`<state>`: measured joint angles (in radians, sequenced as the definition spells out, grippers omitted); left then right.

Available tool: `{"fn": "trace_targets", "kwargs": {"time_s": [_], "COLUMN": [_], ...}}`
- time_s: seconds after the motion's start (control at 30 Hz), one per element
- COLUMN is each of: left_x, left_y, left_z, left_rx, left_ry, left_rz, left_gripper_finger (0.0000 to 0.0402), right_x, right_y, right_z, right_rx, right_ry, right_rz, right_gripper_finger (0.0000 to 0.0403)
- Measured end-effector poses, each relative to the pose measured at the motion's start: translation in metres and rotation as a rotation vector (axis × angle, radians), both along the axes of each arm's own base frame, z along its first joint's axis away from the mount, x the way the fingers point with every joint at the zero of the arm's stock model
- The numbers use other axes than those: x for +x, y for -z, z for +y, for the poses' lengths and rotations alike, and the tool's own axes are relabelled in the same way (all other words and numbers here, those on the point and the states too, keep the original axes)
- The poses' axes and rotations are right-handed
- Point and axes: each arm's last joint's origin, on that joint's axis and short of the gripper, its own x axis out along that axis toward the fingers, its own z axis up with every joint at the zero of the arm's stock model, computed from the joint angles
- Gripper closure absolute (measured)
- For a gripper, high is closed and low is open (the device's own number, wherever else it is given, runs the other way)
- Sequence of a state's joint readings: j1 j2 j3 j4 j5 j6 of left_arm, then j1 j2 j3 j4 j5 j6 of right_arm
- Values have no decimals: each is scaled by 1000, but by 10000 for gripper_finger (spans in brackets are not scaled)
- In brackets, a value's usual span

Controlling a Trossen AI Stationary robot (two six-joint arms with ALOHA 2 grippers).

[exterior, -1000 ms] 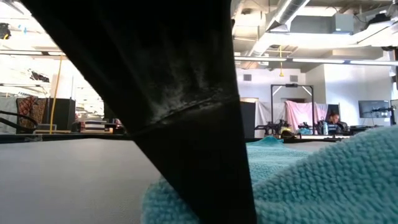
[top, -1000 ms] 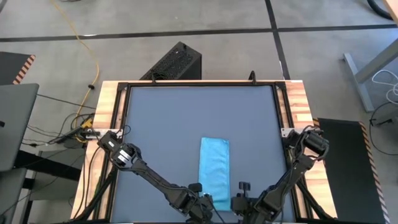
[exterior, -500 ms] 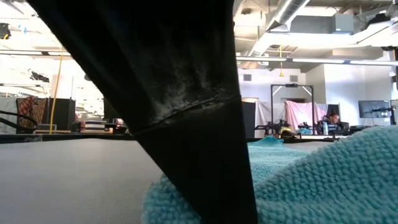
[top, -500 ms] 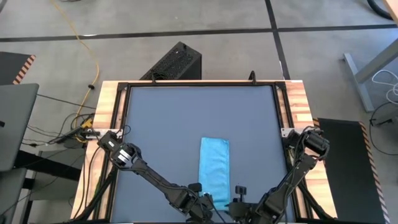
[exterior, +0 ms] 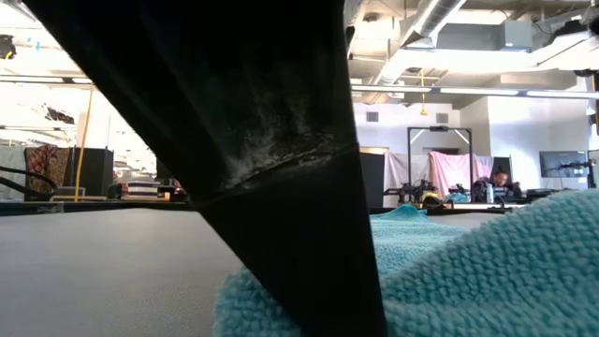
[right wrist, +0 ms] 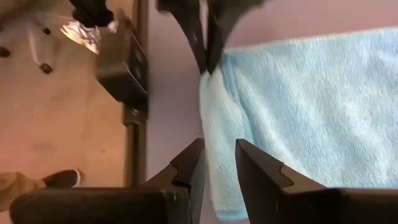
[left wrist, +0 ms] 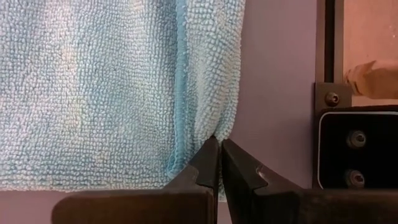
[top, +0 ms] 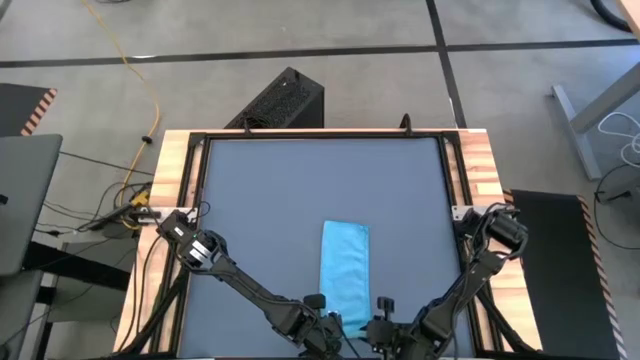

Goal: Roll towel
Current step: Roll the blue microfiber towel

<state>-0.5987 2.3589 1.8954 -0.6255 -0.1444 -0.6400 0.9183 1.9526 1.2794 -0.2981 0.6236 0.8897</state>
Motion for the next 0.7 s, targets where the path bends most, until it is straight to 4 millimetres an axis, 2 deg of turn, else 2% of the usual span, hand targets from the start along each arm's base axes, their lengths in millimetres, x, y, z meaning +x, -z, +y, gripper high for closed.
{"fn": "trace_targets", "kwargs": {"time_s": [0.33,0.7], "left_x": [2,3], "left_y": [-1,-1], "left_z": [0,2], "left_rx": [5,-1], "left_ry": [-7,-32], "left_rz": [-23,-24], "left_gripper_finger": [401,401], "right_x": [-3,-10], "right_y": [19,34], "right_z": [-9,-17], "right_rx": [61,49], "right_ry": [7,8], "right_rz": [21,60], "right_gripper_finger": [287,287]}}
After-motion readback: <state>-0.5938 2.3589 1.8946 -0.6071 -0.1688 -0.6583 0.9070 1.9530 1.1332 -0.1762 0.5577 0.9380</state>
